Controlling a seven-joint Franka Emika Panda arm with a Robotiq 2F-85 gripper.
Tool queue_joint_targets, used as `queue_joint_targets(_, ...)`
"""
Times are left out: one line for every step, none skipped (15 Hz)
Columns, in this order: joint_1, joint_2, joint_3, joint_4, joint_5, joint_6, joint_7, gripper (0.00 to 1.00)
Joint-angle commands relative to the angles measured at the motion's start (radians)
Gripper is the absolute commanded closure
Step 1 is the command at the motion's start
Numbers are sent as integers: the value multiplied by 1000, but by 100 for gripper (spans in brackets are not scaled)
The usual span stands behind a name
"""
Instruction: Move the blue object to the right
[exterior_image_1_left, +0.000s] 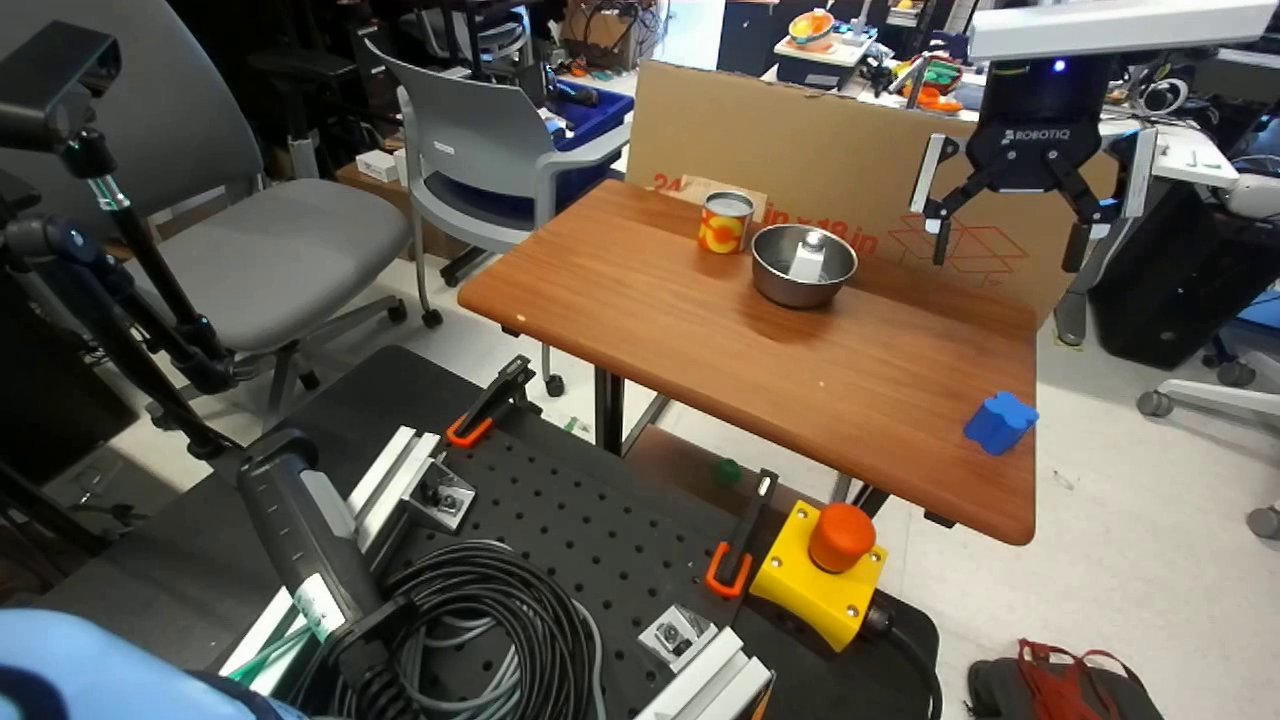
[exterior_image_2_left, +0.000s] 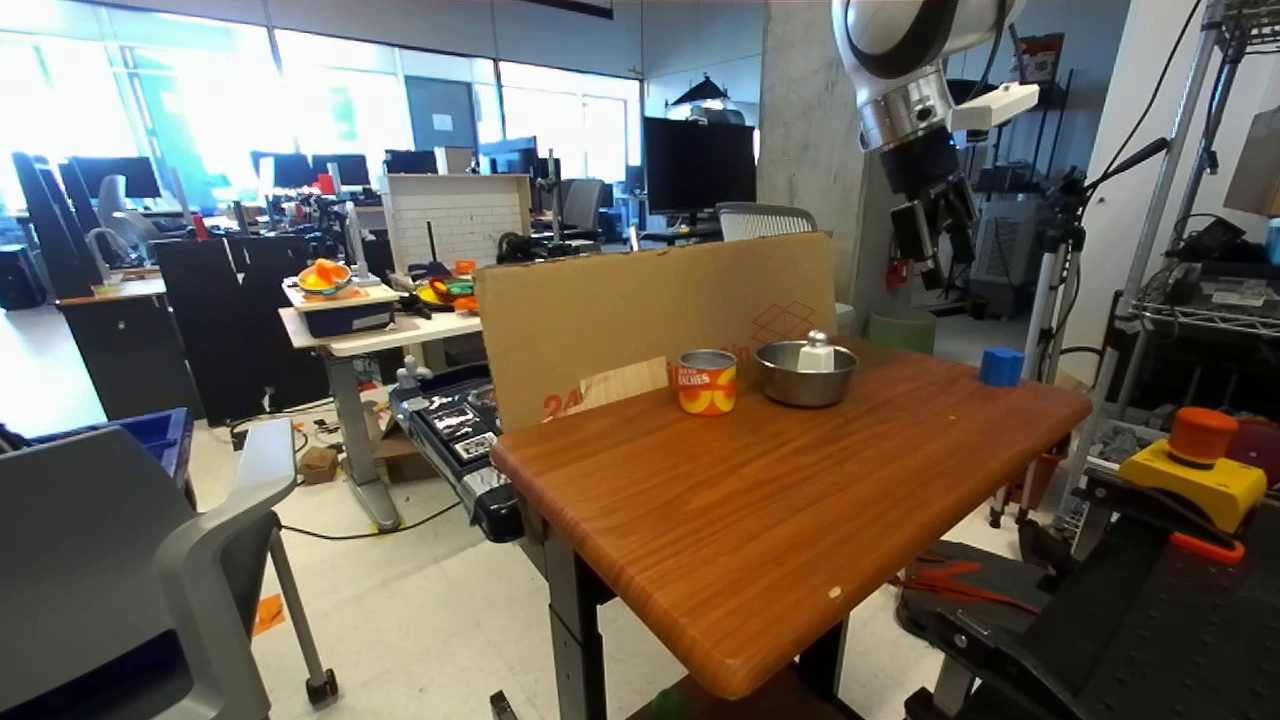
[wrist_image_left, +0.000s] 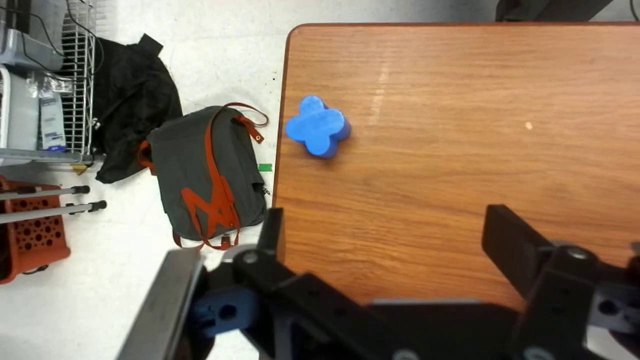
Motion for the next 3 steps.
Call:
queue_joint_targets(0,8,0,7,1,-2,0,0)
queue_joint_targets(0,17,-1,8,0,-2,0,0)
queue_joint_targets(0,27,-1,10,0,-1,1,0)
